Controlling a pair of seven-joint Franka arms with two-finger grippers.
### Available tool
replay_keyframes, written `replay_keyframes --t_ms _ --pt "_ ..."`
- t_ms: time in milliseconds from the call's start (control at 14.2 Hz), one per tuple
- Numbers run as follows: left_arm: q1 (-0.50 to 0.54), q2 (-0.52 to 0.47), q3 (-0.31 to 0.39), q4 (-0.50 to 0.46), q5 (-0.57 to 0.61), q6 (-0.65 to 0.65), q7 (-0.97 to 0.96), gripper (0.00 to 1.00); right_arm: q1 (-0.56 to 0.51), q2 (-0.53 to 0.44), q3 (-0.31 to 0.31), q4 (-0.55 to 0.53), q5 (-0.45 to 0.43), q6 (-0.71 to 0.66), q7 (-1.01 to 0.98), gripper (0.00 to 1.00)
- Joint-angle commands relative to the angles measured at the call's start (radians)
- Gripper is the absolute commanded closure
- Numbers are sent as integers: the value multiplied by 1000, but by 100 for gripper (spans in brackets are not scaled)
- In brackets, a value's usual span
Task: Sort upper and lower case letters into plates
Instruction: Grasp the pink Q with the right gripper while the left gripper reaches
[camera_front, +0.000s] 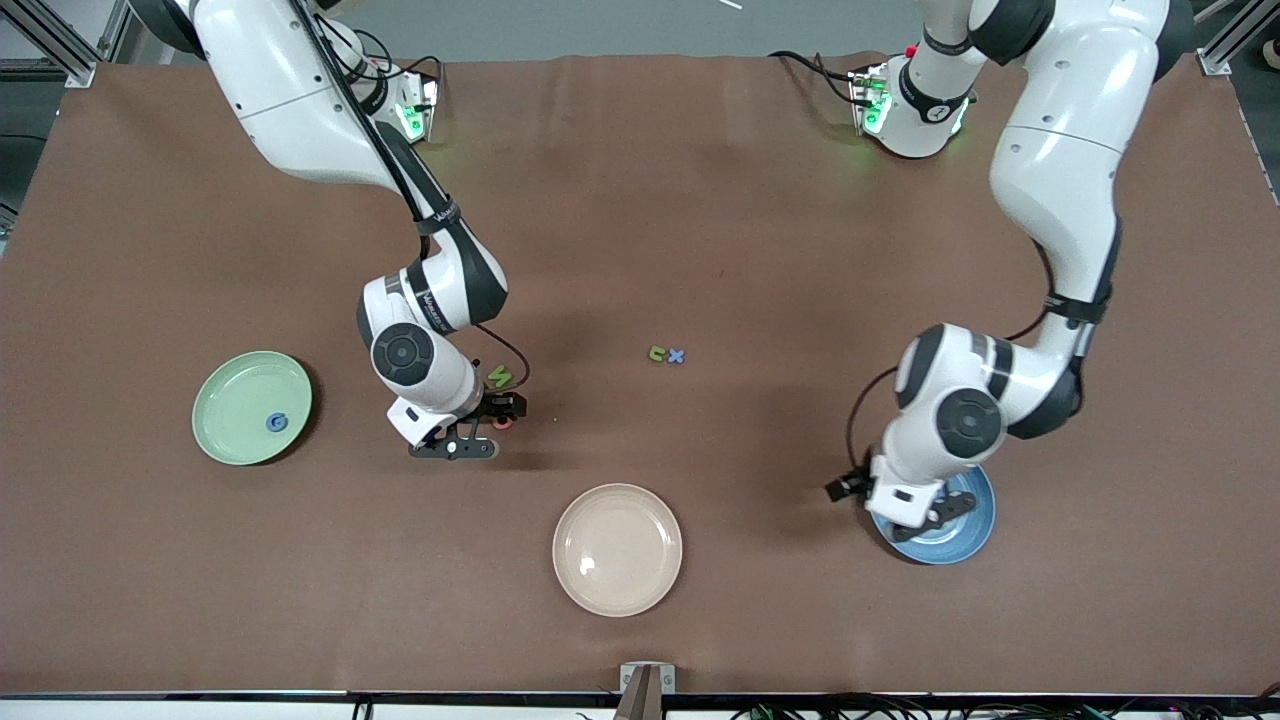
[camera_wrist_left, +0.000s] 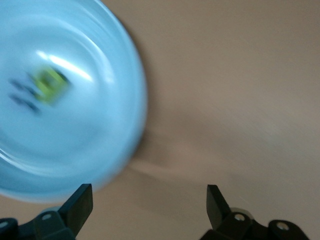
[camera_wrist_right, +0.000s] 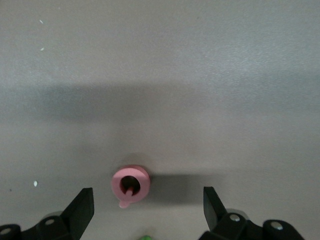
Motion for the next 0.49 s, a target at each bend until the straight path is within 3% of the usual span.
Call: replay_keyframes --t_ms 0,424 --pt "-53 -26 -47 -42 16 -1 -146 0 28 27 -10 31 4 6 34 12" --pt "-277 -11 -43 -65 19 85 -688 0 32 56 -10 31 -3 55 32 42"
